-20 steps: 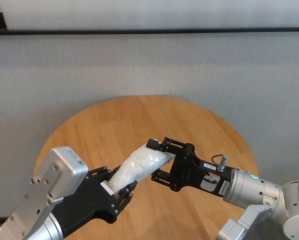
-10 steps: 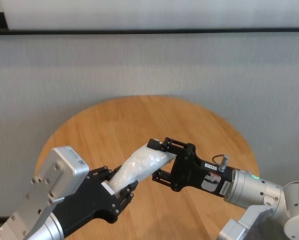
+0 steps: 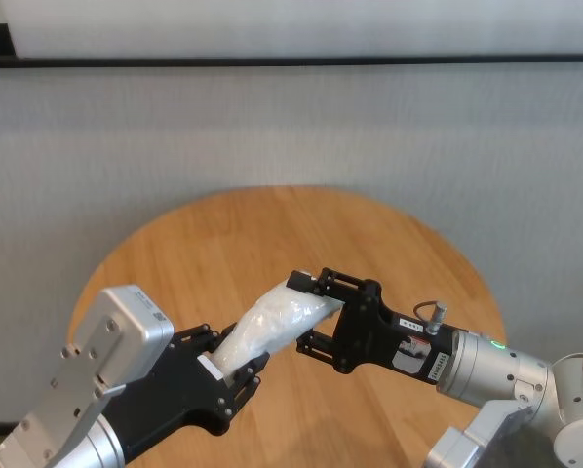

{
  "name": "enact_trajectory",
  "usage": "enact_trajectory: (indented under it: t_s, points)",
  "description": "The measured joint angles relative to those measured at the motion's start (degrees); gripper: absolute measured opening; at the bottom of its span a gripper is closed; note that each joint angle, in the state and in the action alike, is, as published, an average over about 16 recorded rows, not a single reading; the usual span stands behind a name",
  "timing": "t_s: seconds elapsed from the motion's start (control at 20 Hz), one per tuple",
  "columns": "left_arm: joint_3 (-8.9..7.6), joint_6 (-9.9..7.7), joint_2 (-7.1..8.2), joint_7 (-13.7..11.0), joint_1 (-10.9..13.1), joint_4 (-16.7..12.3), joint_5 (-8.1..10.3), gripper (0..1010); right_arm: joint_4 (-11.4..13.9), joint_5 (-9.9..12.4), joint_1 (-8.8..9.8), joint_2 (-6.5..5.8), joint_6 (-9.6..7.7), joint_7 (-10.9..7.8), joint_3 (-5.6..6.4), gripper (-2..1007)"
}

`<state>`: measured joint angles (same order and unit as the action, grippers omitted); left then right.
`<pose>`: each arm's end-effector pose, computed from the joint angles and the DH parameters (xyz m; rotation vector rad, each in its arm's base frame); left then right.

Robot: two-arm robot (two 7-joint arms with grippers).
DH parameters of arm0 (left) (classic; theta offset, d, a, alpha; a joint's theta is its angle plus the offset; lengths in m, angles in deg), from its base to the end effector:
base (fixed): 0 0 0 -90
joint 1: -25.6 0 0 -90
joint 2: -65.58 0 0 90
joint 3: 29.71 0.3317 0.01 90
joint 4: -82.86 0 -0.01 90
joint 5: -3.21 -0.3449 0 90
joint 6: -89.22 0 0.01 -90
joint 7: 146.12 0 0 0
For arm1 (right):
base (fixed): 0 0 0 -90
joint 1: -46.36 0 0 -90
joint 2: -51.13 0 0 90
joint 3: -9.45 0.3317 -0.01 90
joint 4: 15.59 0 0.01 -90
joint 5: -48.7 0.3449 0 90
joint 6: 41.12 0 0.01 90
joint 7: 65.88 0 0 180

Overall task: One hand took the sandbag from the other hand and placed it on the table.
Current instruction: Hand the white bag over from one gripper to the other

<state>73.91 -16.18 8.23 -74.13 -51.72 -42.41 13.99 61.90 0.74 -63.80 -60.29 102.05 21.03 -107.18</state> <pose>0.2567 0.0128 -0.2164 0.2452 -0.1871 0.8163 0.4453 0.0011 -0.3087 -0.1173 -1.3923 -0.3537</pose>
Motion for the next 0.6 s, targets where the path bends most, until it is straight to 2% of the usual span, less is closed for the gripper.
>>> enact_trajectory:
  t_s: [0.35,0.6]
  points:
    - [0.0,0.0,0.0,0.0,0.0,0.0,0.0,386,0.0,0.0,0.0,0.0,0.0,0.0,0.0,547]
    - [0.0,0.01,0.0,0.0,0.0,0.0,0.0,427,0.0,0.0,0.0,0.01,0.01,0.0,0.0,547]
